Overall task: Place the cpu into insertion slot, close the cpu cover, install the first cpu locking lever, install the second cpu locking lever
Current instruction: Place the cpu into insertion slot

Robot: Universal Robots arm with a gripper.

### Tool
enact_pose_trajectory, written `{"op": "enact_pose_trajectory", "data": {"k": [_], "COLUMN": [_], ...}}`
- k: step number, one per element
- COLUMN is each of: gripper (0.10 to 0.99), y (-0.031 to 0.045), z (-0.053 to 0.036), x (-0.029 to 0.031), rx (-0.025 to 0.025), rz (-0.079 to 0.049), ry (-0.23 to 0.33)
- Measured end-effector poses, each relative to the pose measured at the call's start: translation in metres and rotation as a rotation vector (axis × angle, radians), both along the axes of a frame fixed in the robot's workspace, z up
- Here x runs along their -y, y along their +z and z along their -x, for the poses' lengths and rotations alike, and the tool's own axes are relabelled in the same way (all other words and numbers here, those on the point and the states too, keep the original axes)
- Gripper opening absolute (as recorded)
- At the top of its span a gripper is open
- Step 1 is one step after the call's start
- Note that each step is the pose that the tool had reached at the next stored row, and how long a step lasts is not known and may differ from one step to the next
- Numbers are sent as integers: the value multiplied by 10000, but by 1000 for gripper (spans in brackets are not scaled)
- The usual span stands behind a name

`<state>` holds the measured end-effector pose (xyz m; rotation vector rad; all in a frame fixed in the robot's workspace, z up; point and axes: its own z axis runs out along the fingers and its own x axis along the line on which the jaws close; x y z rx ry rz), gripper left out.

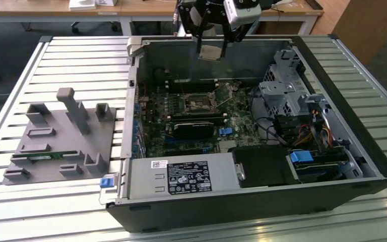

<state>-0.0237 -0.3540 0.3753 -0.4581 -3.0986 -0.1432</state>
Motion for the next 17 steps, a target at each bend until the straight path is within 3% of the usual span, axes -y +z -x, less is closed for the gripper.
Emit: {"op": "enact_pose_trajectory", "data": {"k": [17], "gripper": [541], "y": [0], "z": [2], "x": [0], "rx": [0], "rz": [0], "ry": [-514]}}
